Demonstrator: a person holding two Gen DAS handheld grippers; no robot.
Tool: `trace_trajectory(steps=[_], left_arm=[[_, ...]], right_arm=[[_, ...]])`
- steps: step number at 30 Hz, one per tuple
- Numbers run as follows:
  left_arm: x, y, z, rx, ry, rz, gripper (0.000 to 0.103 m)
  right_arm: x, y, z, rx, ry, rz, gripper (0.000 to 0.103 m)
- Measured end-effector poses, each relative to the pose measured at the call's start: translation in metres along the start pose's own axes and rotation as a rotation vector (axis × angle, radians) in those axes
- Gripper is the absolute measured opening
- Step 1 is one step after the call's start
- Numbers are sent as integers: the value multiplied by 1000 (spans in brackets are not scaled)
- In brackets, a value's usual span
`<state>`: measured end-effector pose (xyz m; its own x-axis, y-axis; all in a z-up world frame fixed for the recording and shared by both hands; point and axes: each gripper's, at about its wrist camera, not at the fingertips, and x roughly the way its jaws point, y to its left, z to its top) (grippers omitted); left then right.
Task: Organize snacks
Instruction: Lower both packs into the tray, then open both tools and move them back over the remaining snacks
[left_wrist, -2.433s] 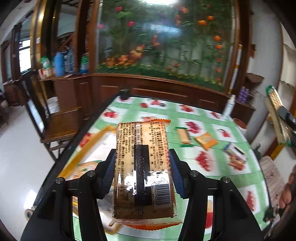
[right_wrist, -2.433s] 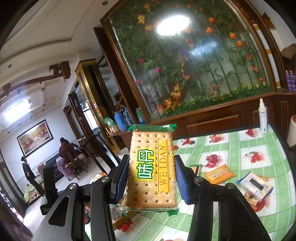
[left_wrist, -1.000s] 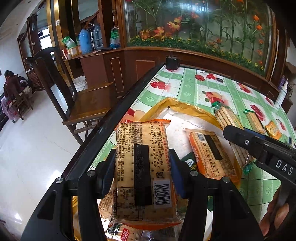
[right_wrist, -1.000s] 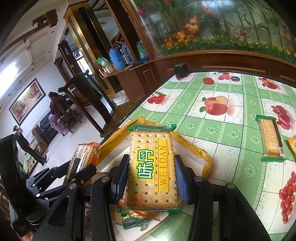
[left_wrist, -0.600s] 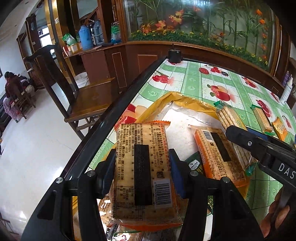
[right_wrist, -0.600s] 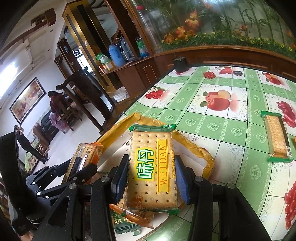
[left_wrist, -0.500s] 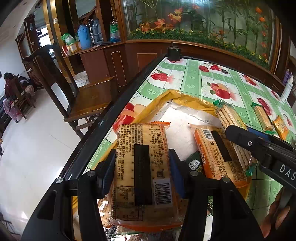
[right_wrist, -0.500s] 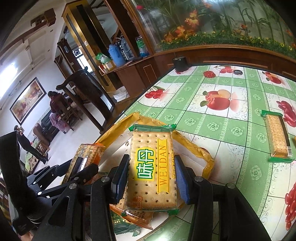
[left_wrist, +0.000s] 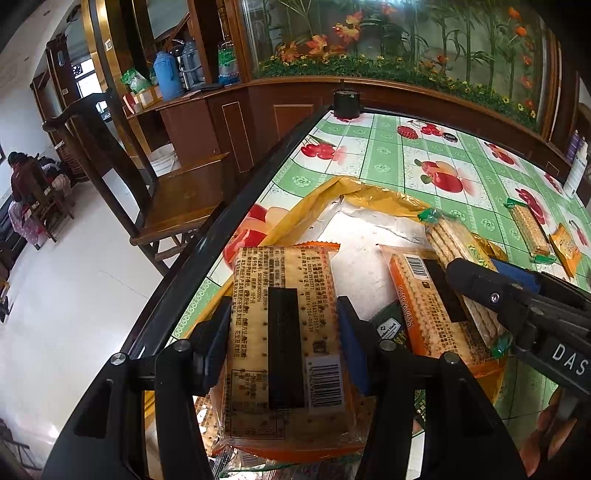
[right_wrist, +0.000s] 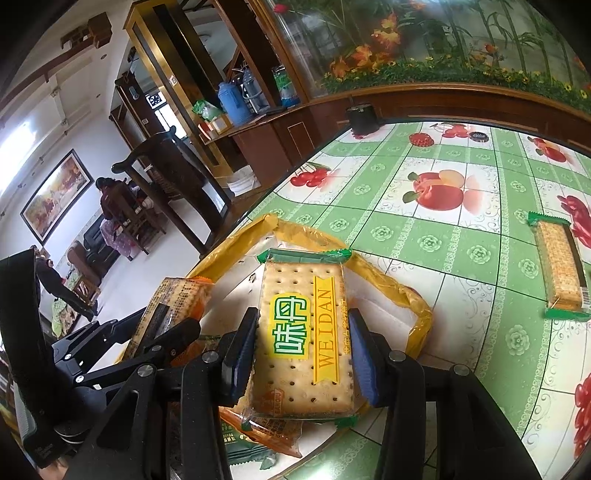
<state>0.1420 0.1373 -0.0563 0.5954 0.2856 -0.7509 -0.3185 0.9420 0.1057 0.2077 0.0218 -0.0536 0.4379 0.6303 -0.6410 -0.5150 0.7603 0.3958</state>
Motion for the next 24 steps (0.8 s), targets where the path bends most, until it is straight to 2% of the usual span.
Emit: trace_trajectory(steps=[15,18,20,24], left_arm=[[1,-3,1,3,4,-4,53],[1,-1,2,-14,15,-5,61],[0,0,3,-17,13,8,77],[-5,0,5,-21,5,26,83]], right_arm=[[-2,-1,-2,-6,2,1,50],[-2,-2,-2,-6,3,2,50],[-3,-2,-2,-5,-2,2,50],[-14,-6,-1,-2,-22,-7,50]])
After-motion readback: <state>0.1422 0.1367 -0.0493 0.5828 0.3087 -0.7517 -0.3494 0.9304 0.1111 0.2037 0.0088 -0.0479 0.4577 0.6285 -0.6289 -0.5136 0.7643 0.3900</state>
